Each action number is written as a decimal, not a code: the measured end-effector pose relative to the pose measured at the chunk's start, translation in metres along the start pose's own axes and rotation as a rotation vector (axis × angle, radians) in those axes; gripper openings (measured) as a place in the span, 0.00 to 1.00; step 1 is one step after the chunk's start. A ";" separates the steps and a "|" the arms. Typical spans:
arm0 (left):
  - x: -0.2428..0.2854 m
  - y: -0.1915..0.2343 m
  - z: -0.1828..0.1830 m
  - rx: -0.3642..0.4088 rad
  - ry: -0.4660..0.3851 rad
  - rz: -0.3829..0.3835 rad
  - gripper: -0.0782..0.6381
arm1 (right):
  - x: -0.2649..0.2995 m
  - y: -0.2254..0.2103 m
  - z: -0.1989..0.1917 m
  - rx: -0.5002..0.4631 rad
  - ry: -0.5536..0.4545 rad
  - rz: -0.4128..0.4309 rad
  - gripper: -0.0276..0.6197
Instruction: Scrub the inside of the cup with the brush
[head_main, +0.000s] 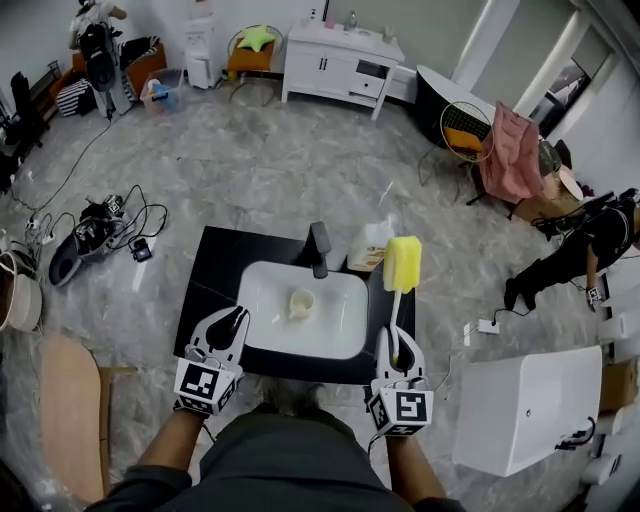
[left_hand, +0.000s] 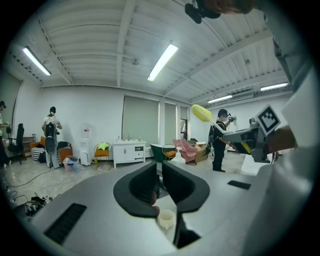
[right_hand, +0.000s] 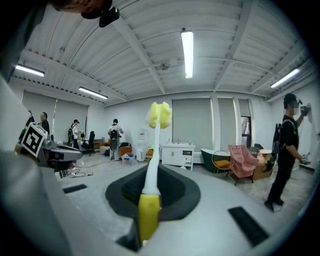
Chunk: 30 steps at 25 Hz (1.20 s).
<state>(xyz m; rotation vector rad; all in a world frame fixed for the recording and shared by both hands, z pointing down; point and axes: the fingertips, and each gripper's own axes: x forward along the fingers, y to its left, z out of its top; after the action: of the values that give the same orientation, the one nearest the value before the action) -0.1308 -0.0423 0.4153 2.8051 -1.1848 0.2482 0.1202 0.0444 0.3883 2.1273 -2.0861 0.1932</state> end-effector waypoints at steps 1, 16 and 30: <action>0.001 0.000 0.000 -0.003 0.000 0.001 0.17 | 0.003 -0.003 0.000 0.001 -0.002 0.006 0.08; 0.039 -0.013 -0.014 -0.044 0.054 -0.010 0.51 | 0.024 -0.039 -0.006 0.021 0.010 0.049 0.08; 0.119 -0.025 -0.146 -0.086 0.302 -0.071 0.50 | 0.046 -0.058 -0.013 0.020 0.018 0.072 0.08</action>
<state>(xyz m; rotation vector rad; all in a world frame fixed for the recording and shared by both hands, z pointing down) -0.0479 -0.0878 0.5800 2.6099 -1.0009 0.5767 0.1795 0.0033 0.4095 2.0554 -2.1610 0.2424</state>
